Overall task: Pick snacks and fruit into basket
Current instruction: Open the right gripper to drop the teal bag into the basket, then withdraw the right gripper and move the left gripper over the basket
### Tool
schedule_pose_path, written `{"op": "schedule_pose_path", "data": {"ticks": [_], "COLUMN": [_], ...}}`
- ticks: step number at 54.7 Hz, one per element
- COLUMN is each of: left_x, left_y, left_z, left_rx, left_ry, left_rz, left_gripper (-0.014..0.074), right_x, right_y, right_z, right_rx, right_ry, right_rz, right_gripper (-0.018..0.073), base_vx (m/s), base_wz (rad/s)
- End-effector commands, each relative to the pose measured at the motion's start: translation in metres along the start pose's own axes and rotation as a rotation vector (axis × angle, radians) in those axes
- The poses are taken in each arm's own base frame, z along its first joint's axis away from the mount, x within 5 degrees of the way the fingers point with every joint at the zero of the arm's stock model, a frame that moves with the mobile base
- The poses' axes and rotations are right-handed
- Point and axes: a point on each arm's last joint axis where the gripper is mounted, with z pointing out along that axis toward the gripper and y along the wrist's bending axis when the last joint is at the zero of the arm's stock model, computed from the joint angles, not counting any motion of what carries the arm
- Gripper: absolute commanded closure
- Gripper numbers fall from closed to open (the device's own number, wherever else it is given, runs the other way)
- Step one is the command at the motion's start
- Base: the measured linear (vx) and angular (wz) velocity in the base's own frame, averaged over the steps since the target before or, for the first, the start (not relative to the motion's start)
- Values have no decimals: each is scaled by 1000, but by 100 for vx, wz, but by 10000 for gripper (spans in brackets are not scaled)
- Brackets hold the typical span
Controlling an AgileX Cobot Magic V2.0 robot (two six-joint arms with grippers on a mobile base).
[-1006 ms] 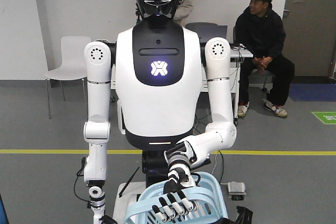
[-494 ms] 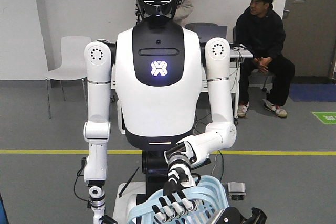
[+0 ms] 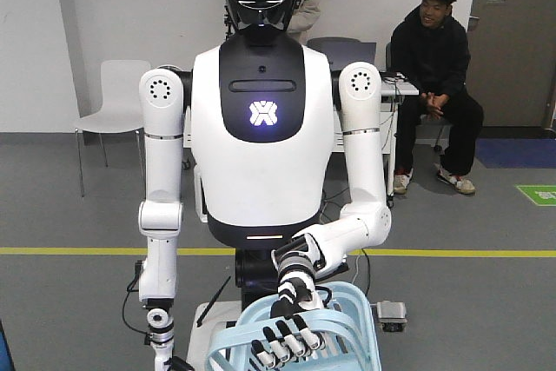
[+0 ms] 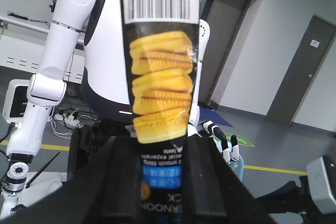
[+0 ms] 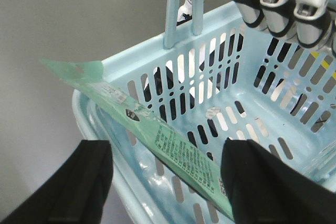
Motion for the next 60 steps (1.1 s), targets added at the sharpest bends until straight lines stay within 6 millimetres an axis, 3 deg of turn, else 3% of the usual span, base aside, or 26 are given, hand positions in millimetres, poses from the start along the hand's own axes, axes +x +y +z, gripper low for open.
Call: {"op": "schedule_pose_path", "data": {"ticks": [1,22,30,50,60], "left_x": [-17,-20,-21,-21,-16], "left_y": [-8,-9,-11,-15,-15], "left_z": [-1,-1,2,34,51], "left_rx": [56,75,85,119,128], "left_ry": [-100,-133,-143,-123,-84], "left_rz": [-3,-4,-14,-48,-163], "left_gripper": [594,594,594,594,594], "right_x": [-20,-21,-28,-43,-50], "right_y": [-8,-9,-12,-18,-21], "right_z": [-9,-10,-20,-50,-61], "right_rx": [46,47,56,85,105], "right_ry": [-112,-117,-159,-251,-307], "right_rz": [3,44,118,132,133], "right_gripper": [50,50,62,113,113], "base_vx": [0,0,0,0,0], "base_wz": [0,0,0,0,0]}}
